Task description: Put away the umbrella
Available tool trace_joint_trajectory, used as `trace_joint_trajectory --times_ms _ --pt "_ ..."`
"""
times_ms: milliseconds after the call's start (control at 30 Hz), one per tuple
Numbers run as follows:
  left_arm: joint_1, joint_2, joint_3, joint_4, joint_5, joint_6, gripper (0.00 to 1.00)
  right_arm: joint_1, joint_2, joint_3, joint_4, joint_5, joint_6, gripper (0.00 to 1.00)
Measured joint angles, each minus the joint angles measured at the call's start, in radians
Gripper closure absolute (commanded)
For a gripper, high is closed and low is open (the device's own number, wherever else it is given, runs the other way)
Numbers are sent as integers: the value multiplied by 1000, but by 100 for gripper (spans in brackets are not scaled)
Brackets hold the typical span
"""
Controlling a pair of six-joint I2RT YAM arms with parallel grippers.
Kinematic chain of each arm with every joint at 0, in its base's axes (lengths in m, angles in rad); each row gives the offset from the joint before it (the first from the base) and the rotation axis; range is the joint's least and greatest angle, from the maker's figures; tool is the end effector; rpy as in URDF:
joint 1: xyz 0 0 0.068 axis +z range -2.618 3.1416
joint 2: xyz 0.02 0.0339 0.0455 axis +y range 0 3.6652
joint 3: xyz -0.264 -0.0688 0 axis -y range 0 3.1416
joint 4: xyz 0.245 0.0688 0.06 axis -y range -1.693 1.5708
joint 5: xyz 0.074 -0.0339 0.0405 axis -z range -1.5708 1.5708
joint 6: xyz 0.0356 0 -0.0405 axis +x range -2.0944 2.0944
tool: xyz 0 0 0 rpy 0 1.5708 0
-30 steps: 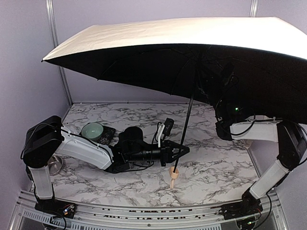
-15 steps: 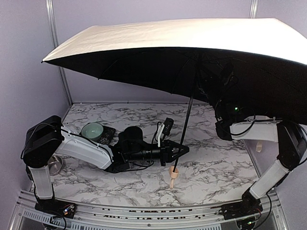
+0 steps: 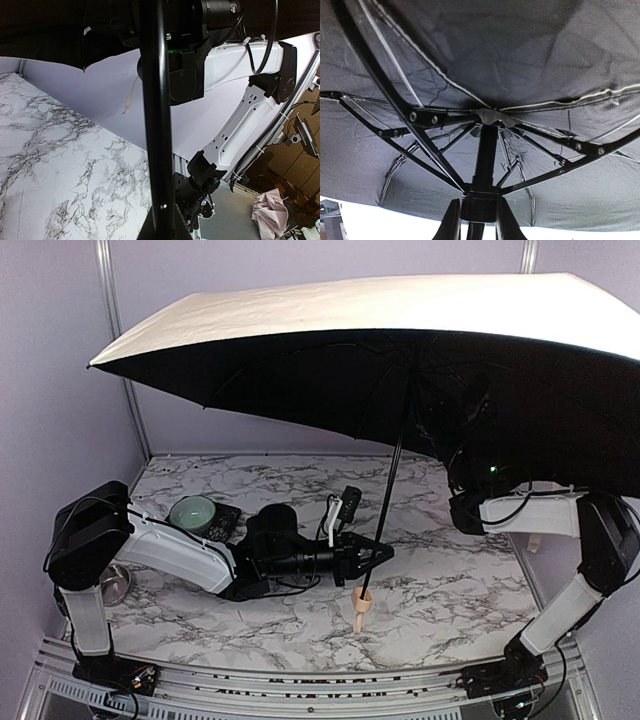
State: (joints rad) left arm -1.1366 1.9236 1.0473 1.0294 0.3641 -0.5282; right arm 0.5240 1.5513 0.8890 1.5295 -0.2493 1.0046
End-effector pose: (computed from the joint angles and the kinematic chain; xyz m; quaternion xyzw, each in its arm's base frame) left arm 0.1652 -0.3865 0.2277 0.3229 0.5696 -0.6315 0.4154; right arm 0.2685 0.1653 0.3568 -0.0320 0.3599 0.6755 0.6427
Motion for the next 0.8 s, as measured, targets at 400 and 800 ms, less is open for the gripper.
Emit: trace_joint_trajectory --times_ms 400,800 --pt "0 -7 -3 -4 13 4 100 0 1 3 -2 -30 28 78" --pt "2 -11 -3 -3 21 3 100 0 2 11 -11 -51 37 100"
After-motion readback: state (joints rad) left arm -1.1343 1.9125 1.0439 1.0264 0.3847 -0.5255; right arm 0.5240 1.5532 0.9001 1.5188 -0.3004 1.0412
